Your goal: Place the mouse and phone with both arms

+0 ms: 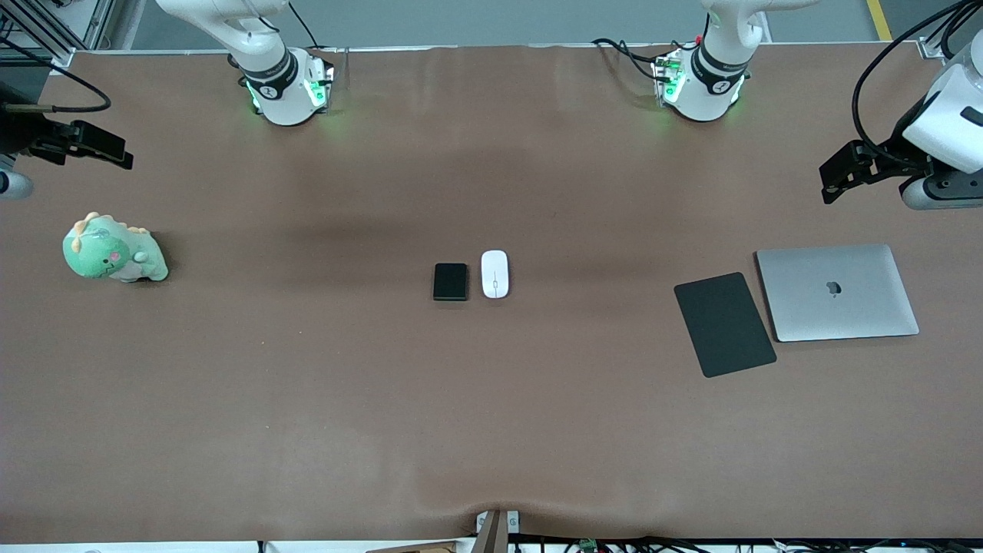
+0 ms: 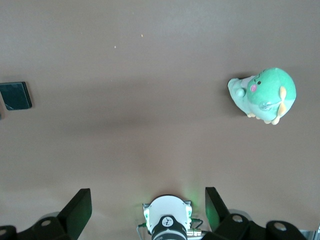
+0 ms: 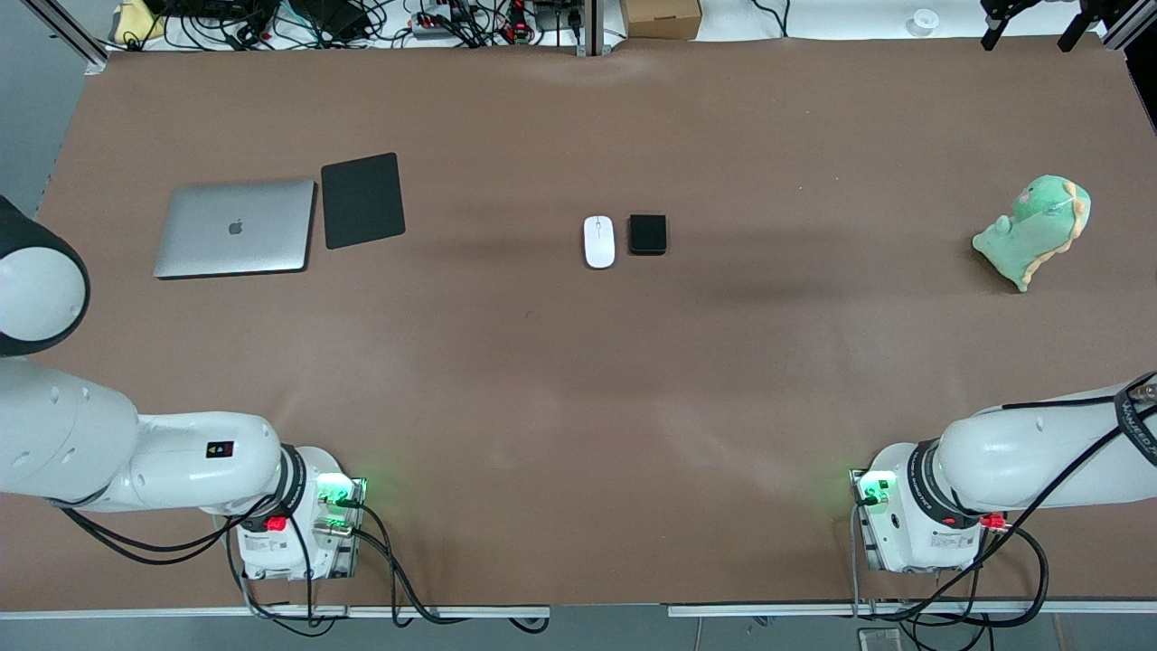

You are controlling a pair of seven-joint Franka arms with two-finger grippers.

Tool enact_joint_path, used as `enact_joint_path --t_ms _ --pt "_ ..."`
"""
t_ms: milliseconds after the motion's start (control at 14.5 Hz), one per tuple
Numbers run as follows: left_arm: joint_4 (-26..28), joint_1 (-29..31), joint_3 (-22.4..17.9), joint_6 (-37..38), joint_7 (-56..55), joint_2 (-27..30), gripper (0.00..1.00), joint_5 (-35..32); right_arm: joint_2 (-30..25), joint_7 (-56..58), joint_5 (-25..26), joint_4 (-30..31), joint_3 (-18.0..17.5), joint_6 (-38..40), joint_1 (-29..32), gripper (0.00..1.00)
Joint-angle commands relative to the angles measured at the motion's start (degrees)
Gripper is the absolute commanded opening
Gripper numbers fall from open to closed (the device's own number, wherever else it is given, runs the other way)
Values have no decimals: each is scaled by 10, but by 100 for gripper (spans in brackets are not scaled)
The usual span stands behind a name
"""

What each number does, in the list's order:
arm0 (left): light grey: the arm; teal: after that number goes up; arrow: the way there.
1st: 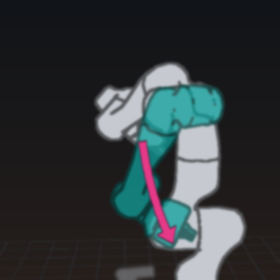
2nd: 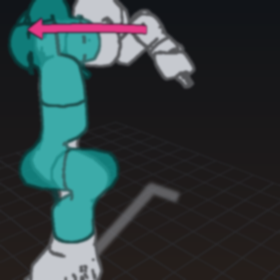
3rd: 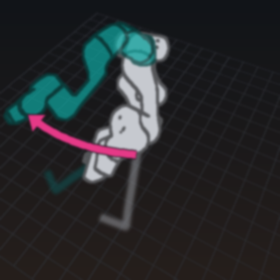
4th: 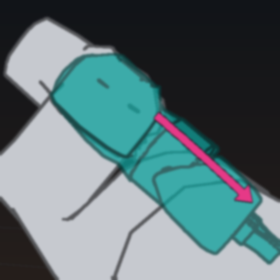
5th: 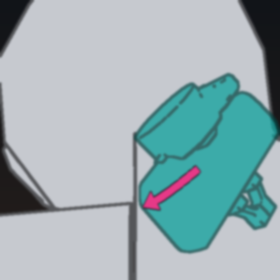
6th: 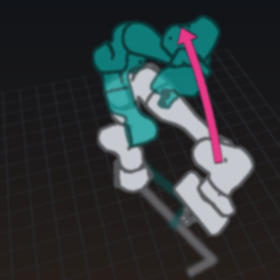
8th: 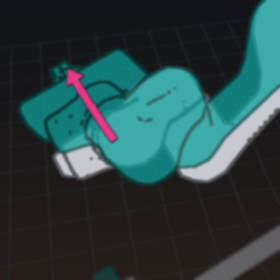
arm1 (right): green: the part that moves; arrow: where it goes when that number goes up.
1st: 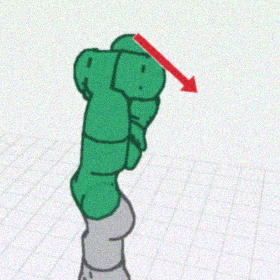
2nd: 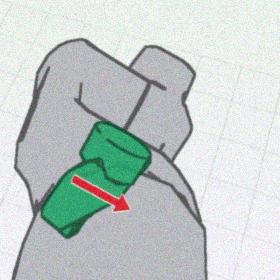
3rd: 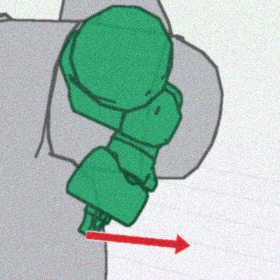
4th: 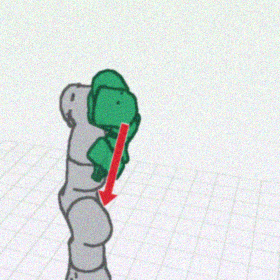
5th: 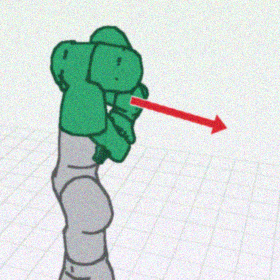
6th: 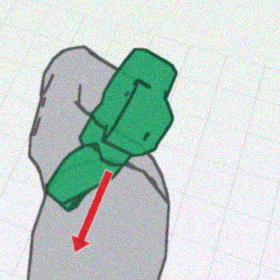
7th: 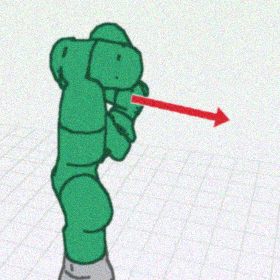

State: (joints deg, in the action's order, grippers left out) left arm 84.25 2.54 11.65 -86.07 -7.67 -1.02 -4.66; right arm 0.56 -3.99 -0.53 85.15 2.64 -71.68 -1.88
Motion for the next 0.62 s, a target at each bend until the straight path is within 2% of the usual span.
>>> enact_joint_path --t_ms 0,551 --pt "-14 -2 7 12 -1 -6 100 -4 11 5 -2 -15 -2 18 6 100" --pt "-9 0 10 12 3 -7 100 -3 34 6 -2 -16 1 19 7 100"
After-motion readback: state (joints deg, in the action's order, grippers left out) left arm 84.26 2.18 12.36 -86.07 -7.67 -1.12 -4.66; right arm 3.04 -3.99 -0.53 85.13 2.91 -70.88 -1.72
